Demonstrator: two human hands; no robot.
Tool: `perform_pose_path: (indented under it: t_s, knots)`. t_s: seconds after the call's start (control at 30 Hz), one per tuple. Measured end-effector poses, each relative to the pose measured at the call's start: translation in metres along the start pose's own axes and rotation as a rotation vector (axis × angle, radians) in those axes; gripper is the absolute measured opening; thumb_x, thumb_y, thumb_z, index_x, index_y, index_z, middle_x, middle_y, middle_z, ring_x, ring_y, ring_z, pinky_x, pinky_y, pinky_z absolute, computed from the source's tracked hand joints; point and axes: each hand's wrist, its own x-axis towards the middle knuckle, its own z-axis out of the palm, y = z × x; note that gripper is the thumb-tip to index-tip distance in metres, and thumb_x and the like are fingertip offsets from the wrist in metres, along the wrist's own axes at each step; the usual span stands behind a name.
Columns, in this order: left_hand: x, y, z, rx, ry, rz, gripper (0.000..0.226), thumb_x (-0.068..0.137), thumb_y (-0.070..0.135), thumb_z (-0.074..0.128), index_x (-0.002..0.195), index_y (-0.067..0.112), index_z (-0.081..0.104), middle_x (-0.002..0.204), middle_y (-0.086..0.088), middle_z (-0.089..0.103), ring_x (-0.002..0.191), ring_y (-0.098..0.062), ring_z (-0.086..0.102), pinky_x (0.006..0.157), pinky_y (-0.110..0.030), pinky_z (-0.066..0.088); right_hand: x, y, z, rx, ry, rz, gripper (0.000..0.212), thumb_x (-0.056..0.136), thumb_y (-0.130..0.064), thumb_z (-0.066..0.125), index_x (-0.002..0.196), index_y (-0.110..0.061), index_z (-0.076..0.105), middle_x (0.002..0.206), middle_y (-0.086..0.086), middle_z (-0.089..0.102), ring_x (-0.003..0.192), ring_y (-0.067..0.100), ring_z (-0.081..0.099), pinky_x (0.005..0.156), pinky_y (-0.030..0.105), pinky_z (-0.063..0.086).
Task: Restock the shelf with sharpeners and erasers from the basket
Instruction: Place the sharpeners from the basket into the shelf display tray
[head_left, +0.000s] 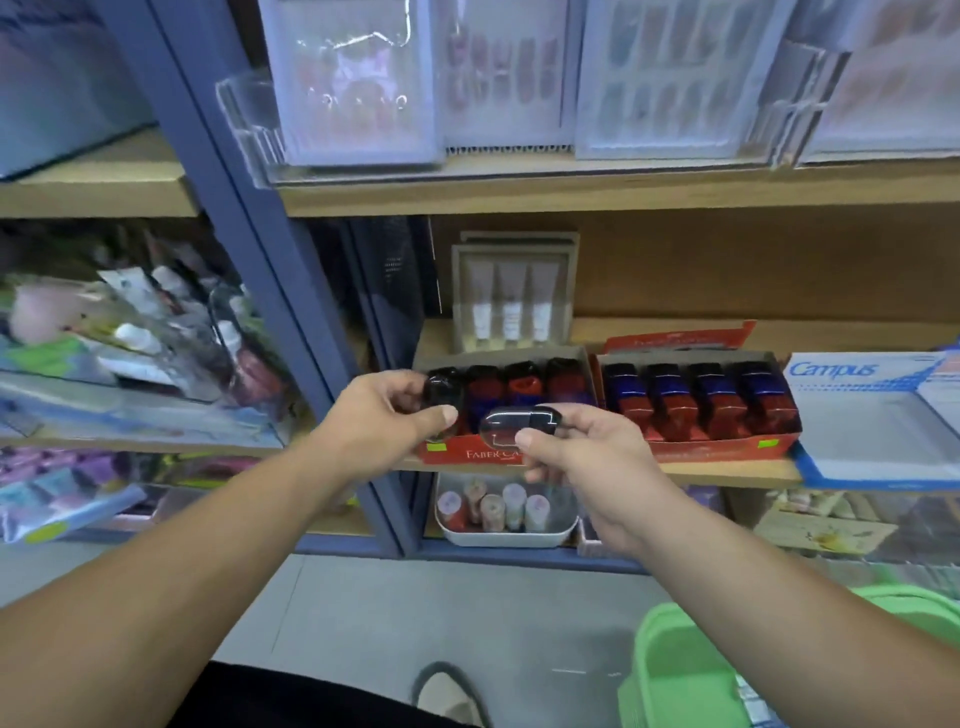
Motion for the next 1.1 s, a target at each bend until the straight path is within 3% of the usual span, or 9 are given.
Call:
perform_pose_path:
  t_s: [0.07, 0.13, 0.23, 0.3, 0.43, 0.67, 0.77, 0.9, 1.1]
  knots:
    - [0.002, -0.002, -0.001, 0.027, -0.022, 0.003, 0.014, 0.088, 0.026, 0.081, 0.1, 0.024, 0.074, 0.09, 0.001, 0.077, 0.079, -0.008, 0.074, 0.062, -0.014, 0.054, 0.002, 0.005, 0.006, 0.038, -0.038, 0.021, 0.025, 0.087, 0.002, 0.075, 0.11, -0.008, 0.071, 0.08, 0.008, 0.076, 0.076, 0.025, 0.069, 0.08, 0.038, 0.062]
    - [0.004, -0.004, -0.003, 0.058, -0.024, 0.005, 0.021, 0.089, 0.029, 0.079, 0.107, 0.027, 0.069, 0.088, 0.001, 0.077, 0.077, -0.009, 0.073, 0.061, -0.018, 0.053, 0.001, 0.006, 0.009, 0.059, -0.052, 0.021, 0.033, 0.085, 0.004, 0.076, 0.114, -0.009, 0.068, 0.084, 0.009, 0.077, 0.077, 0.025, 0.072, 0.079, 0.038, 0.062]
    - [0.008, -0.006, -0.006, 0.096, 0.052, 0.021, 0.027, 0.093, 0.026, 0.075, 0.113, 0.028, 0.059, 0.08, 0.003, 0.072, 0.062, 0.001, 0.066, 0.058, -0.013, 0.048, 0.001, 0.006, 0.008, -0.02, 0.014, -0.037, 0.041, 0.077, 0.0, 0.085, 0.109, -0.012, 0.063, 0.079, -0.001, 0.078, 0.068, 0.019, 0.073, 0.067, 0.031, 0.06]
    - [0.011, -0.004, -0.007, 0.095, 0.082, 0.055, 0.031, 0.094, 0.018, 0.074, 0.116, 0.029, 0.055, 0.088, 0.005, 0.07, 0.055, 0.002, 0.061, 0.054, -0.01, 0.045, 0.001, 0.006, 0.005, -0.086, 0.051, -0.084, 0.04, 0.074, -0.005, 0.089, 0.102, -0.012, 0.061, 0.073, -0.005, 0.076, 0.061, 0.015, 0.071, 0.06, 0.027, 0.057]
    - [0.017, 0.0, -0.004, 0.248, 0.1, 0.115, 0.03, 0.094, 0.017, 0.072, 0.108, 0.035, 0.054, 0.084, -0.001, 0.072, 0.066, -0.015, 0.068, 0.058, -0.021, 0.051, 0.003, 0.013, 0.001, -0.13, 0.065, -0.12, 0.034, 0.077, -0.007, 0.087, 0.102, -0.015, 0.065, 0.084, 0.003, 0.079, 0.08, 0.026, 0.077, 0.067, 0.038, 0.061]
    - [0.03, -0.005, 0.0, 0.332, 0.088, 0.079, 0.028, 0.097, 0.015, 0.065, 0.108, 0.036, 0.051, 0.089, 0.0, 0.067, 0.073, -0.018, 0.067, 0.058, -0.032, 0.055, 0.004, 0.021, -0.003, -0.073, 0.012, -0.121, 0.04, 0.088, -0.002, 0.076, 0.117, -0.029, 0.071, 0.096, 0.008, 0.078, 0.086, 0.029, 0.076, 0.078, 0.037, 0.063]
    - [0.036, -0.01, 0.005, 0.359, 0.099, 0.071, 0.026, 0.097, 0.014, 0.063, 0.106, 0.035, 0.05, 0.096, 0.0, 0.067, 0.078, -0.019, 0.067, 0.066, -0.037, 0.059, 0.005, 0.021, -0.003, -0.077, -0.004, -0.121, 0.041, 0.088, 0.001, 0.075, 0.117, -0.027, 0.073, 0.096, 0.004, 0.078, 0.086, 0.025, 0.076, 0.075, 0.033, 0.063]
    - [0.042, -0.017, 0.012, 0.374, 0.051, 0.035, 0.031, 0.094, 0.012, 0.067, 0.105, 0.037, 0.052, 0.107, -0.002, 0.066, 0.089, -0.023, 0.067, 0.081, -0.04, 0.061, 0.005, 0.017, -0.002, -0.063, 0.003, -0.143, 0.036, 0.083, 0.002, 0.079, 0.109, -0.023, 0.074, 0.079, -0.014, 0.076, 0.075, 0.015, 0.075, 0.064, 0.018, 0.056]
    - [0.049, -0.021, 0.018, 0.466, 0.083, 0.07, 0.037, 0.095, 0.006, 0.066, 0.127, 0.025, 0.063, 0.122, 0.002, 0.054, 0.105, -0.019, 0.058, 0.087, -0.023, 0.046, 0.006, 0.023, -0.002, -0.058, 0.057, -0.112, 0.033, 0.082, -0.006, 0.083, 0.109, -0.024, 0.074, 0.087, -0.003, 0.066, 0.07, 0.021, 0.073, 0.076, 0.046, 0.064]
